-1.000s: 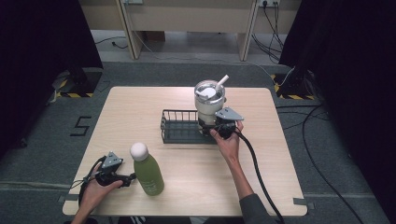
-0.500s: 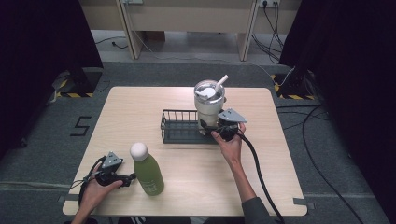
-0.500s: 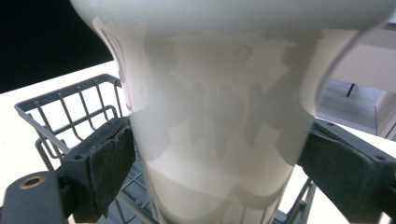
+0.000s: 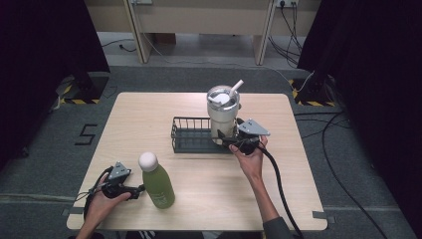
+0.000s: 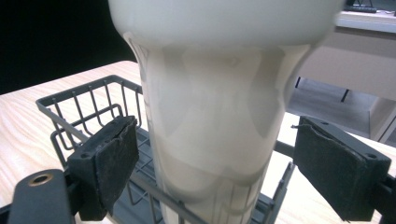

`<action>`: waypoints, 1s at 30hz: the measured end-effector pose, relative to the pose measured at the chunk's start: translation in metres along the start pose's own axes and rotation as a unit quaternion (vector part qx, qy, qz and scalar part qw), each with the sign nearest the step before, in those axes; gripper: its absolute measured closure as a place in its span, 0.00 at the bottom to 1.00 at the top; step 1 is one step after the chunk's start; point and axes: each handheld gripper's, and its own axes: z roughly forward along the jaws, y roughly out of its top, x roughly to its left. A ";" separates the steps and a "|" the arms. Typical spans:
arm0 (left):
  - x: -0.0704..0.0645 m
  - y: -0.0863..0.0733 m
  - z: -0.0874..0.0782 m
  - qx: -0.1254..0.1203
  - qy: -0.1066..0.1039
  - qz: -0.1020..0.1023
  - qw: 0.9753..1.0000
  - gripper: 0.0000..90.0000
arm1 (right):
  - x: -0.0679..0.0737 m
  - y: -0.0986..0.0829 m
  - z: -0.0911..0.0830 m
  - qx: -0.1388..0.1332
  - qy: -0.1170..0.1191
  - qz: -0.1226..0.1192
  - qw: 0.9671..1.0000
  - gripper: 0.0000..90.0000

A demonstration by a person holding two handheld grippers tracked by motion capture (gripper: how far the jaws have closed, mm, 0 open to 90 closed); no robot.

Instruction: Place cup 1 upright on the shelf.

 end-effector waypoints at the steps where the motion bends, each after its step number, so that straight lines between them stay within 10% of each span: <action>1: 0.000 0.000 0.000 0.000 0.000 0.000 1.000 0.13 | 0.000 0.000 -0.002 -0.002 0.000 -0.001 1.000 0.16; 30: 0.000 0.000 0.000 0.000 0.000 -0.001 1.000 0.12 | 0.017 -0.013 -0.055 -0.003 0.025 -0.010 1.000 0.17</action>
